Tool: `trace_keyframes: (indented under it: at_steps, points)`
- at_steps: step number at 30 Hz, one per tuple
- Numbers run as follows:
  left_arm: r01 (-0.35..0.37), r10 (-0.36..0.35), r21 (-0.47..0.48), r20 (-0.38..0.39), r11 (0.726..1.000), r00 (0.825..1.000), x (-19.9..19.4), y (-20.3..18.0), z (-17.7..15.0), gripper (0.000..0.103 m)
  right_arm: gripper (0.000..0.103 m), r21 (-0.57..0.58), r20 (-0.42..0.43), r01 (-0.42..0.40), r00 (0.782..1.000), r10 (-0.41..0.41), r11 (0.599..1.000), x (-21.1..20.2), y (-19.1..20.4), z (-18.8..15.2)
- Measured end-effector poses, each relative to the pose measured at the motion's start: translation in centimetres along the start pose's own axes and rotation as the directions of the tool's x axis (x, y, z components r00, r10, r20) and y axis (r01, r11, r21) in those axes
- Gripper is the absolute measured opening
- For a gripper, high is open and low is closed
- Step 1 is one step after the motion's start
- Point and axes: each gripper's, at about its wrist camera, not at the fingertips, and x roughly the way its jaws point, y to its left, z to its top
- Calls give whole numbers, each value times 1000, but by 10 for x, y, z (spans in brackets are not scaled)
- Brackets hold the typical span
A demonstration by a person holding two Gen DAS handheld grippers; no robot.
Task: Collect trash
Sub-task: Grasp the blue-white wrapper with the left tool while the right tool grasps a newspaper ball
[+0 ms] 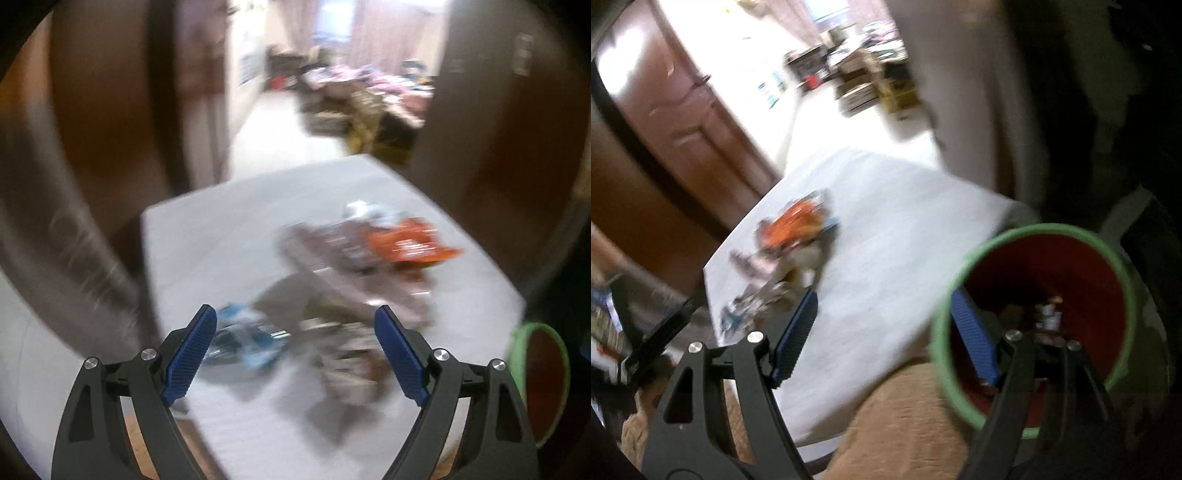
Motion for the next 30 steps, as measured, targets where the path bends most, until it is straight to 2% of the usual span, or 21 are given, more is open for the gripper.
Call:
trace_keyframes:
  at_steps: [3,8,12,16,19,21,24,25,27,30]
  points:
    - [-37,34,-56,-43,998,998,20,29,-6,83,73,-52,-42,-52,998,50,997,15,28,-4]
    - [-25,16,-87,-103,996,995,50,43,-14,83,73,-135,-123,-125,986,109,983,39,76,-14]
    - [-56,47,-88,-101,994,994,67,48,-18,88,73,-180,-171,-139,979,108,974,51,95,-28]
    - [-41,32,-74,-121,996,992,80,44,-12,88,73,-182,-204,-129,975,91,975,62,102,-35]
    - [-7,-7,-81,-166,997,986,94,46,-11,86,73,-186,-223,-123,971,80,975,70,107,-38]
    - [18,-36,-89,-203,996,979,102,48,-14,75,73,-195,-230,-123,970,76,973,71,110,-39]
    - [14,-31,-86,-196,996,980,104,51,-17,43,73,-204,-239,-124,968,74,971,75,114,-39]
    - [34,-52,-93,-196,995,979,103,53,-17,36,73,-206,-242,-125,968,73,970,76,115,-40]
    - [56,-75,-105,-190,993,979,98,54,-16,32,73,-213,-248,-124,966,69,969,78,117,-41]
    - [54,-68,-95,-155,994,986,83,56,-14,31,73,-220,-253,-125,965,67,967,81,120,-42]
